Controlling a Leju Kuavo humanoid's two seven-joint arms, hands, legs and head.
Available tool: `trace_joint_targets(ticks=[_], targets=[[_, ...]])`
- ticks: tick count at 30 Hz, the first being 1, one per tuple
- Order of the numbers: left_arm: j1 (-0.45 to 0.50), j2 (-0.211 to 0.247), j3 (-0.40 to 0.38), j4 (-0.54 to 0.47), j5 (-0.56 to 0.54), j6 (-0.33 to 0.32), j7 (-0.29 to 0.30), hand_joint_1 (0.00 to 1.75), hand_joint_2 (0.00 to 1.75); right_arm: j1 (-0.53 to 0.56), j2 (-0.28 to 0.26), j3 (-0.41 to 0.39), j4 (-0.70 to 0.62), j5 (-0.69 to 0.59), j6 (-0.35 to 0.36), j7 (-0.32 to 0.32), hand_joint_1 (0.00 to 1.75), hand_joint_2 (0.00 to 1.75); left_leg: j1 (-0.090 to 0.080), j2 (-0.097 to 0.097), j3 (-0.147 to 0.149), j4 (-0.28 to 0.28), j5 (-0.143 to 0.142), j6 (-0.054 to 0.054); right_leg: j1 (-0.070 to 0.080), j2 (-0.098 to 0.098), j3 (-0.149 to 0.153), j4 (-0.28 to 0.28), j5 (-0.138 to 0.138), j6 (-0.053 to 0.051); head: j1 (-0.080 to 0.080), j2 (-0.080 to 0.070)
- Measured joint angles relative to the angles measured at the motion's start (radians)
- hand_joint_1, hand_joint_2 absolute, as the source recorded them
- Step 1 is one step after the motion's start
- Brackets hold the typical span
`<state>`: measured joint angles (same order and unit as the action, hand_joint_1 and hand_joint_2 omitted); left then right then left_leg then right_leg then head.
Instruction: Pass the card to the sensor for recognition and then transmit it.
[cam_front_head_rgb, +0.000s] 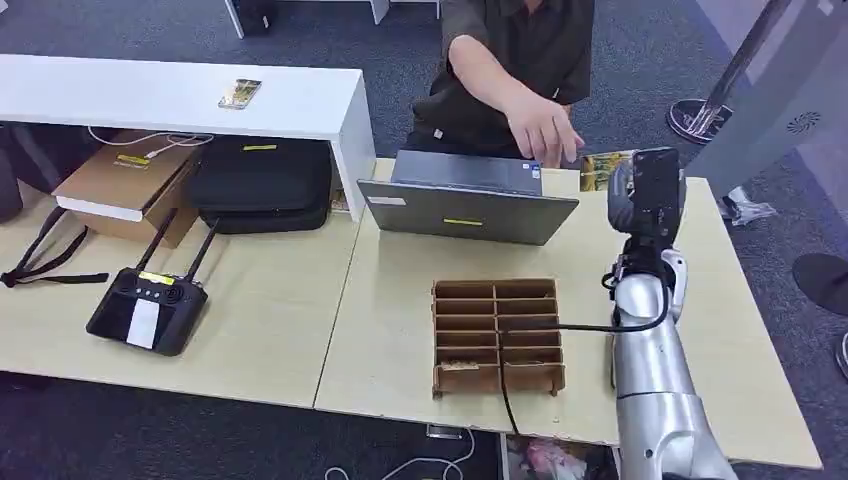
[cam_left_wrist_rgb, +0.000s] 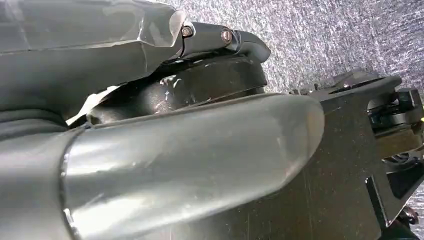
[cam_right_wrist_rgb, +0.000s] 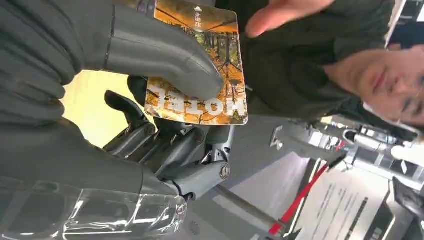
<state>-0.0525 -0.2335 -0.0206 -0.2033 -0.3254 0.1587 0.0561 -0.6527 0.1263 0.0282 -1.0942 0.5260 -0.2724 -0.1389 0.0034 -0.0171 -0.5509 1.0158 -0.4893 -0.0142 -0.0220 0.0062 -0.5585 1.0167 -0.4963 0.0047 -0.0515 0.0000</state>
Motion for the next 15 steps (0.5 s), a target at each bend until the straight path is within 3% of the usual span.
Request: trace_joint_targets(ticks=[14,15], targets=[[-0.008,-0.003,-0.025,-0.005,-0.006,-0.005,0.012,0.0,0.0,-0.098,0.035,0.041,0.143,0.046,0.027,0.011,1.73,1.75,0.0,0.001,0.0,0.0,0.0,0.0,0.0,0.001,-0.001,0.0,0.0,0.0,0.002,0.0],[-0.008,-0.003,-0.026,-0.008,-0.006,-0.004,0.012,0.0,0.0,-0.108,0.04,0.049,0.161,0.052,0.029,0.012,1.26,1.75,0.0,0.001,0.0,0.0,0.0,-0.001,0.0,0.001,-0.001,0.0,0.0,0.0,0.002,0.0]])
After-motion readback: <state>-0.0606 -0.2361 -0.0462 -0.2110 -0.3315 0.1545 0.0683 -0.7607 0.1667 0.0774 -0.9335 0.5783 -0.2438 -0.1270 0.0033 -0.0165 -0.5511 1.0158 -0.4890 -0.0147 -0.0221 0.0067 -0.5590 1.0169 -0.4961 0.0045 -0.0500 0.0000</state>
